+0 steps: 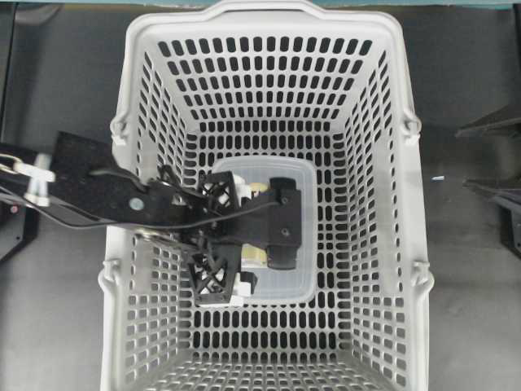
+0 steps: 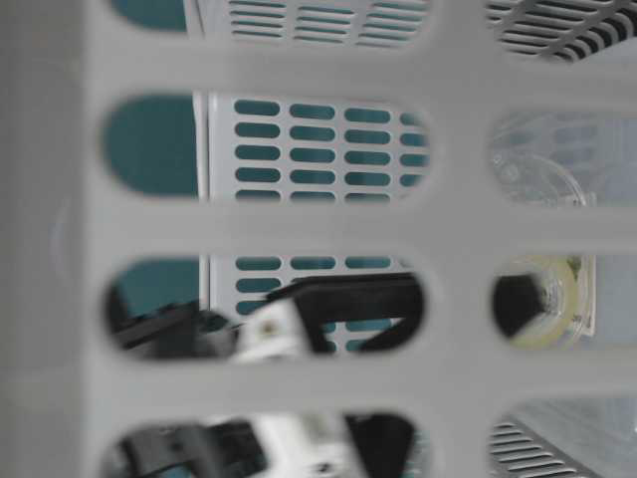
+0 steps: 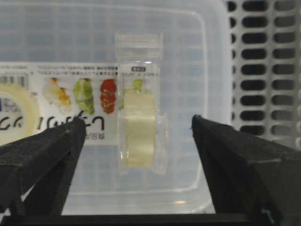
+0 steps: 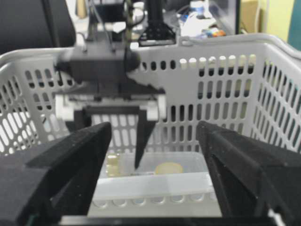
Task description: Pick up the tape dispenser from the shopping basket with the left arm.
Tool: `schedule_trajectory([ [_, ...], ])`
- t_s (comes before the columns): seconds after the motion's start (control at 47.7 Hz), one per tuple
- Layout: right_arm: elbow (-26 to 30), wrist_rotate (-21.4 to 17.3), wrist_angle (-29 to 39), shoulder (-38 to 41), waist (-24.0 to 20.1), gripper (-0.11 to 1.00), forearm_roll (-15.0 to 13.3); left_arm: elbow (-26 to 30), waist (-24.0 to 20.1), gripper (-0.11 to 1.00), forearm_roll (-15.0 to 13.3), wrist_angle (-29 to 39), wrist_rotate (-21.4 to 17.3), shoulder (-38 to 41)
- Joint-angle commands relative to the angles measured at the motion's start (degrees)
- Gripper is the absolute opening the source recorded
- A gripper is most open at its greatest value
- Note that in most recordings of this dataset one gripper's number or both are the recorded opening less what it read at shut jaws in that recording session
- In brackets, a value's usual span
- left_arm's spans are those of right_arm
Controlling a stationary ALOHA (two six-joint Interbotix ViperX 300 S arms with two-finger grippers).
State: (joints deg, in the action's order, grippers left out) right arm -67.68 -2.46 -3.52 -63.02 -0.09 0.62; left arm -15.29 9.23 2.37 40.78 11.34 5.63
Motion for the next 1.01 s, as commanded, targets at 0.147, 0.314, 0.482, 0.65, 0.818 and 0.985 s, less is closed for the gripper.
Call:
schedule_trajectory([
  [0.147, 0.4, -0.1, -0.3, 0.3, 0.0, 0.71, 0.2, 1.1, 0.1, 0.61, 0.2, 0.3, -0.4, 0.0],
  [0.314, 0.4, -0.1, -0.2, 0.3, 0.0, 0.71, 0.2, 4.3, 0.1, 0.28, 0.2, 4.0, -0.6, -3.0],
  [0.482, 0.4, -0.1, 0.6, 0.2, -0.1, 0.71, 0.2, 13.6, -0.1, 0.28, 0.2, 14.9, -0.7, -7.2],
  [0.65, 0.4, -0.1, 1.0, 0.0, -0.1, 0.71, 0.2, 24.6, -0.2, 0.28, 0.2, 26.5, -0.7, -9.6],
  [0.818, 0.4, -0.2, 1.0, 0.0, 0.0, 0.71, 0.2, 29.1, -0.3, 0.28, 0.3, 30.9, -0.7, -9.5],
  [0.985, 0.4, -0.2, 1.0, -0.2, 0.0, 0.71, 0.2, 28.7, -0.3, 0.28, 0.2, 30.9, -0.6, -9.3],
])
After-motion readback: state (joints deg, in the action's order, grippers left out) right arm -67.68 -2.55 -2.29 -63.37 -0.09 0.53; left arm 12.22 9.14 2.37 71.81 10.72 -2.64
